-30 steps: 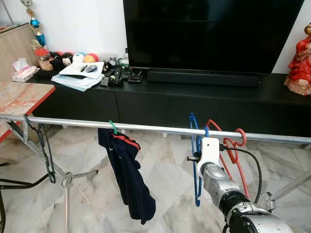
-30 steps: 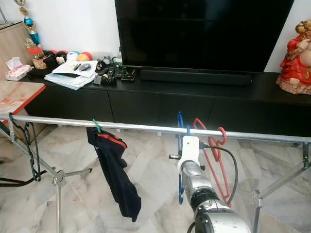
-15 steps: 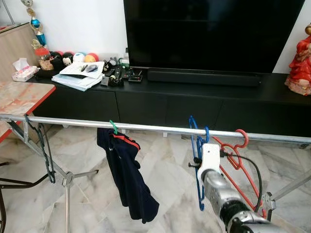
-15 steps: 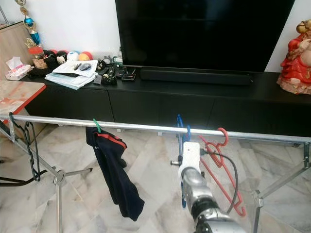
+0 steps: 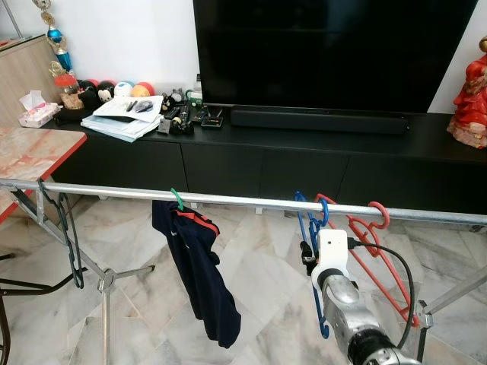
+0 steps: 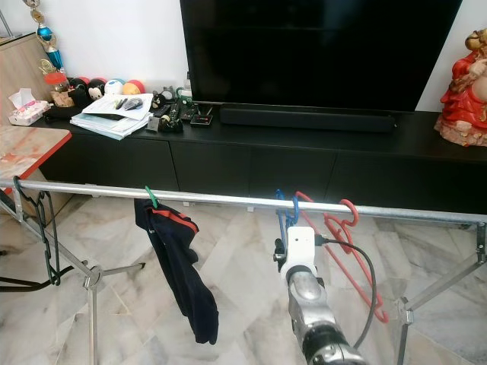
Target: Hang hanger
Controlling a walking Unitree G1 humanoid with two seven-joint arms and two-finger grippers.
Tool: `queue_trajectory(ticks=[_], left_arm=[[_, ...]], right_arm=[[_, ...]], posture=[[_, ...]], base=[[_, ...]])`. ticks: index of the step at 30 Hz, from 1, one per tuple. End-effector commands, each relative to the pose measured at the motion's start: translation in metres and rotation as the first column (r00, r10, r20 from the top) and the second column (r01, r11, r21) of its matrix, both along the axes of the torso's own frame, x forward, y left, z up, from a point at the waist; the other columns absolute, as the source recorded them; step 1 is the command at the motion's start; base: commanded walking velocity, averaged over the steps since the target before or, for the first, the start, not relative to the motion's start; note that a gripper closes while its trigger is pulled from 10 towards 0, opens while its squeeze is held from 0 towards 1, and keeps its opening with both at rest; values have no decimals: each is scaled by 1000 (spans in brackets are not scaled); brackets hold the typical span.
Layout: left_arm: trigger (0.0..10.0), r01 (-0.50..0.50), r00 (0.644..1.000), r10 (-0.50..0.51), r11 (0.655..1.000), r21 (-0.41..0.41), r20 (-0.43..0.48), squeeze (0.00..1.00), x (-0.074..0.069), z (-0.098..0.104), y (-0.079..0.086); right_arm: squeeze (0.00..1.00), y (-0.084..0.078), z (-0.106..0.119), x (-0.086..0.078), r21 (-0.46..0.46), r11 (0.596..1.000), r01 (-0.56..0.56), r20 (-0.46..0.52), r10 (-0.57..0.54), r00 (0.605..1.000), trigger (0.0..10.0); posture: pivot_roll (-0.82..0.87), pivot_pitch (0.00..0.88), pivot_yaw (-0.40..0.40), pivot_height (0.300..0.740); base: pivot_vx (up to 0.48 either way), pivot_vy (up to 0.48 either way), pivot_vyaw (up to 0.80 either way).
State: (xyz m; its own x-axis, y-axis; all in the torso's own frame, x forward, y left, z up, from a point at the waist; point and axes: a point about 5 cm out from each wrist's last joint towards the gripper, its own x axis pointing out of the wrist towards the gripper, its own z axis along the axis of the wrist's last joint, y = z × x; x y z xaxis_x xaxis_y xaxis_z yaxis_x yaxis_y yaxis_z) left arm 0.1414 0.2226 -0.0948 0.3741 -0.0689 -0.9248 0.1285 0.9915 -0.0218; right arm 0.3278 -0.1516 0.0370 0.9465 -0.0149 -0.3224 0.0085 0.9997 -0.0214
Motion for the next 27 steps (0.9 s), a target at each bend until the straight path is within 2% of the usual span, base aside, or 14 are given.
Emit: queue_trajectory(ticks=[1, 6, 10, 19, 20, 21, 22, 23, 27], left_arm=[[10000, 27, 999, -27, 999, 19, -22, 0, -5, -1, 4], [10000, 33, 999, -32, 999, 25, -20, 0, -6, -1, 4], [10000, 35, 999, -35, 999, 37, -13, 0, -6, -1, 5], [10000, 1, 1000, -2, 999, 44, 17, 0, -4, 0, 5], [10000, 2, 1000, -3, 999, 48, 18, 0, -3, 0, 5], [10000, 2, 1000, -3, 999, 50, 17, 0, -3, 0, 5], [10000, 2, 1000, -3, 999, 51, 17, 0, -3, 0, 5], [10000, 8, 1000, -10, 998, 56, 18, 0, -3, 0, 6], [10000, 7, 1000, -8, 998, 56, 19, 0, -2, 0, 6]], right_arm=[[1000, -2, 1, -2, 4, 1000, 12, 35, -12, 999, 10000], [1000, -10, 2, -15, 44, 996, 79, 119, -84, 989, 10000], [1000, -11, 5, -20, 47, 996, 76, 162, -83, 983, 10000], [1000, 1, 11, -29, 63, 998, 20, 209, -32, 977, 10000], [447, 4, 11, -30, 61, 998, 13, 211, -25, 977, 10000], [447, 5, 11, -30, 61, 998, 11, 210, -24, 977, 10000], [153, 6, 11, -31, 60, 998, 10, 209, -23, 978, 10000], [0, 7, 11, -31, 67, 998, 12, 212, -25, 977, 10000], [0, 9, 13, -32, 59, 998, 4, 213, -17, 977, 10000]], posture=[[102, 0, 40, 740], [96, 0, 38, 740], [98, 0, 36, 740], [103, 0, 24, 740], [102, 0, 24, 740], [101, 0, 24, 740], [101, 0, 24, 740], [100, 0, 24, 740], [103, 0, 24, 740]], base=[[0, 0, 0], [0, 0, 0], [0, 0, 0], [0, 0, 0], [0, 0, 0], [0, 0, 0], [0, 0, 0], [0, 0, 0], [0, 0, 0]])
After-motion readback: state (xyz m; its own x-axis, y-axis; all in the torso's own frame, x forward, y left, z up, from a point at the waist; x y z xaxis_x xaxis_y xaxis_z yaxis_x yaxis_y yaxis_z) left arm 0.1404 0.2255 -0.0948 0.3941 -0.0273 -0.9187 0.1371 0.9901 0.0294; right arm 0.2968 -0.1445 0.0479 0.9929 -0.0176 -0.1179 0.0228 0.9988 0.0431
